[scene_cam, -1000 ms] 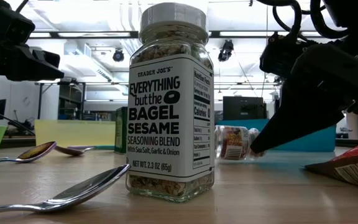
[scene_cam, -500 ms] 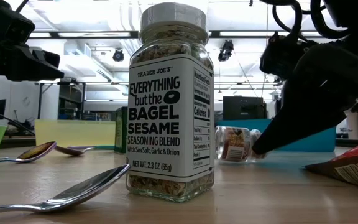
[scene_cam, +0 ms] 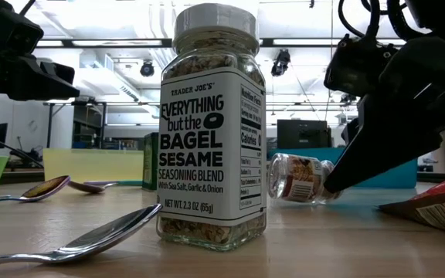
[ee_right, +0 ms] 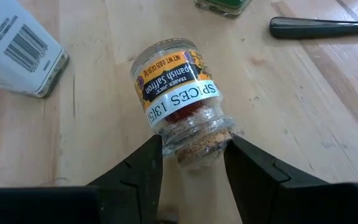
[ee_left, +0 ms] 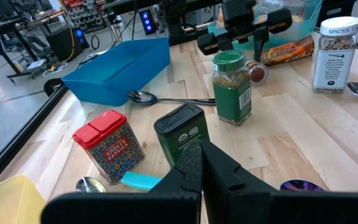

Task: Pick & Place Food Item
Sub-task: Put the brown seasoning bottle into the blue bin

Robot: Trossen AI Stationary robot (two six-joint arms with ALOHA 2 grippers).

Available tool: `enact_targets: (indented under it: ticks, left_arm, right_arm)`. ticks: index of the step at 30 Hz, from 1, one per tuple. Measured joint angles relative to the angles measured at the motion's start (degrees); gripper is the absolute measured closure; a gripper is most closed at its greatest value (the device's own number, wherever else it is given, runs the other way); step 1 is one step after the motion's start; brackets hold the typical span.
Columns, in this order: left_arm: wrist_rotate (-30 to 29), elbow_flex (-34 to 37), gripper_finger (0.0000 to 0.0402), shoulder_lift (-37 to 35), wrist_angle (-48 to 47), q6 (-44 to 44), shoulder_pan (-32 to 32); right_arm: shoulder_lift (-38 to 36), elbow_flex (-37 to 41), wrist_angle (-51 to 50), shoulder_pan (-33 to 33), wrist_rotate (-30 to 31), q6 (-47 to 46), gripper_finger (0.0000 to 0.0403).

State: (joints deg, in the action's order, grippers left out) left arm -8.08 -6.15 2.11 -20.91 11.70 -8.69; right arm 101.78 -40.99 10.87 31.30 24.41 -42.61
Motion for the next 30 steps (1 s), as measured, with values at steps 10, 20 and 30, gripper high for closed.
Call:
enact_targets:
  ticks: [10, 20, 30]
  left_arm:
    - [0.0, 0.02, 0.0401, 0.0, 0.0, 0.0, 0.01]
    - [0.0, 0.02, 0.0401, 0.0, 0.0, 0.0, 0.0]
    - [0.0, 0.01, 0.0401, 0.0, 0.0, 0.0, 0.0]
  right_arm:
    - [-1.23, 0.13, -1.68, 0.08, -0.31, 0.17, 0.025]
    - [-1.3, 0.13, -2.02, 0.06, -0.07, 0.17, 0.025]
    - [-1.32, 0.13, -2.0, 0.03, -0.03, 0.17, 0.025]
